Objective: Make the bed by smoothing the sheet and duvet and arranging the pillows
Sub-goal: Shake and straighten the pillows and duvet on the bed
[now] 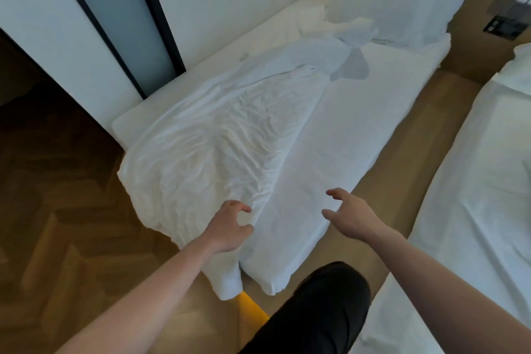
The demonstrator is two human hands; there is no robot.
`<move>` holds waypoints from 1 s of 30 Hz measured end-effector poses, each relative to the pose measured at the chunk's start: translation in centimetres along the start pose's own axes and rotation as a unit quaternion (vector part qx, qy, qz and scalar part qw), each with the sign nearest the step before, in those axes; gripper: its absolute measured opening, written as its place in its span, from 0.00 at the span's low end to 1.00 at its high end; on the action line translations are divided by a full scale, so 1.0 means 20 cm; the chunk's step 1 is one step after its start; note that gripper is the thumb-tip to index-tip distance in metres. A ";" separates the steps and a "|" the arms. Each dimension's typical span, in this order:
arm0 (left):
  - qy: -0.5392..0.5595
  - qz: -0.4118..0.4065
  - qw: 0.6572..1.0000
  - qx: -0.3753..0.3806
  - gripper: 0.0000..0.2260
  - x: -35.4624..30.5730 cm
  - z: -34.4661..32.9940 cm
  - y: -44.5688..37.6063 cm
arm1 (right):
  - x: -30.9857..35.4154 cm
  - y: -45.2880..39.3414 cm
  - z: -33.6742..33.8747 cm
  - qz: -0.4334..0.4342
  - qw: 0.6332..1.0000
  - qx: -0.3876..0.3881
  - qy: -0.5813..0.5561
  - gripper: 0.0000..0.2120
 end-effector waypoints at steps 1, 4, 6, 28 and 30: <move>0.002 -0.001 1.000 -0.007 0.23 -0.05 0.01 -0.03 | 0.00 -0.02 0.07 0.007 1.000 -0.004 0.000 0.28; 0.010 0.001 1.000 -0.021 0.22 -0.21 0.03 -0.14 | 0.00 -0.12 0.28 0.024 1.000 -0.016 -0.001 0.28; 0.017 0.002 1.000 -0.024 0.22 -0.31 0.05 -0.24 | -0.02 -0.22 0.39 0.032 0.999 -0.019 -0.007 0.28; 0.140 0.150 0.979 -0.004 0.20 -1.35 0.36 -1.21 | 0.11 -1.43 1.65 -0.020 0.992 0.118 0.034 0.27; 0.141 0.154 0.978 0.005 0.20 -1.47 0.37 -1.25 | 0.08 -1.43 1.78 -0.027 0.990 0.123 0.057 0.27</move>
Point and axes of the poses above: each hand's wrist, its own y-axis away from the middle knuckle, its own z-axis out of the back of the hand, x = y × z, the point moved 3 cm from there along -y, towards the middle knuckle, and after that the axes turned 2 degrees about x, right-handed, at the moved point
